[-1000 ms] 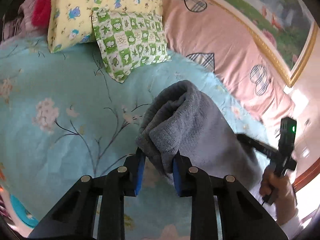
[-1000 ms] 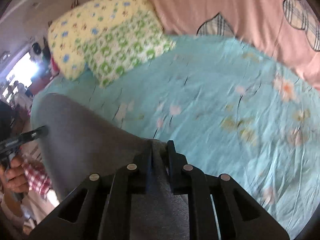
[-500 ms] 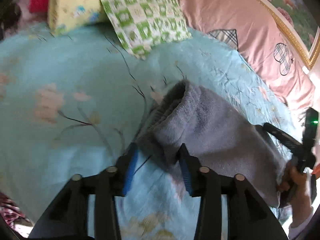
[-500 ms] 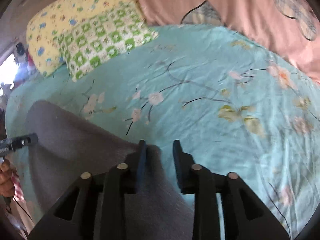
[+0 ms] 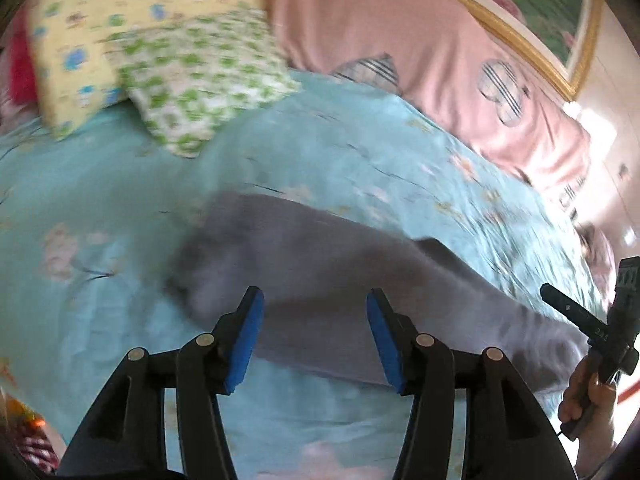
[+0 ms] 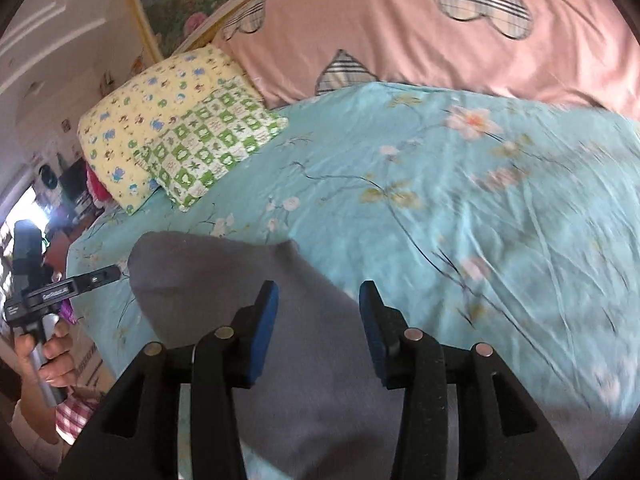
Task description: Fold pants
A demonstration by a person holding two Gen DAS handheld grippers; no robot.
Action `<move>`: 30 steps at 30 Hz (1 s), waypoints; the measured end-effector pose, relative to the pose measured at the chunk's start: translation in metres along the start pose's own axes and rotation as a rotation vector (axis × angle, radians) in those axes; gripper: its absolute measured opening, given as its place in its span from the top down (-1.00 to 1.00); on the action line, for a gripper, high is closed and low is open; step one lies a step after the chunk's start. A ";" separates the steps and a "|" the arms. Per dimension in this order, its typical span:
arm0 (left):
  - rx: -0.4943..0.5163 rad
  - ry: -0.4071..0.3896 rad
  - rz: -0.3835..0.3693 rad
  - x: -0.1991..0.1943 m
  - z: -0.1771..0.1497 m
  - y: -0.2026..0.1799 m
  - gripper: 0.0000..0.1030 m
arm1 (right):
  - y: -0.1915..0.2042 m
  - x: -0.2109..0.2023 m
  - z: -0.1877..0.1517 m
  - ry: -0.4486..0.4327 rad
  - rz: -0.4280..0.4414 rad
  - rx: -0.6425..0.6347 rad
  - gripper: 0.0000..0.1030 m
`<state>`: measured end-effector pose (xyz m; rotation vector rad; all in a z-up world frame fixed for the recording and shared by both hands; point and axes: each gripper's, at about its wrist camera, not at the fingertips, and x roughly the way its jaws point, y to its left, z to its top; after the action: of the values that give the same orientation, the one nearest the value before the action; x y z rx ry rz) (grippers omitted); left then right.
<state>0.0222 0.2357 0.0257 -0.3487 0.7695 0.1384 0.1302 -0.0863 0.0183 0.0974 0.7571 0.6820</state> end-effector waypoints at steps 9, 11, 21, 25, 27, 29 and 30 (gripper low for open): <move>0.193 0.091 -0.171 0.031 -0.005 -0.099 -0.13 | -0.031 -0.066 -0.051 -0.015 -0.081 0.121 0.15; 0.238 0.109 -0.221 0.038 -0.006 -0.122 -0.22 | -0.038 -0.083 -0.063 -0.025 -0.096 0.150 0.15; 0.446 0.207 -0.389 0.063 -0.022 -0.229 -0.24 | -0.060 -0.134 -0.109 -0.056 -0.183 0.292 0.15; 0.510 0.227 -0.418 0.063 -0.031 -0.258 -0.24 | -0.064 -0.150 -0.119 -0.071 -0.210 0.326 0.14; 0.527 0.237 -0.433 0.065 -0.032 -0.268 -0.25 | -0.067 -0.157 -0.123 -0.078 -0.223 0.342 0.14; 0.546 0.243 -0.442 0.066 -0.033 -0.277 -0.26 | -0.072 -0.165 -0.127 -0.085 -0.242 0.363 0.13; 0.554 0.243 -0.442 0.066 -0.033 -0.280 -0.26 | -0.075 -0.169 -0.130 -0.088 -0.251 0.376 0.11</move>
<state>0.1168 -0.0377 0.0300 0.0007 0.9156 -0.5349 -0.0045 -0.2667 0.0005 0.3662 0.7898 0.2893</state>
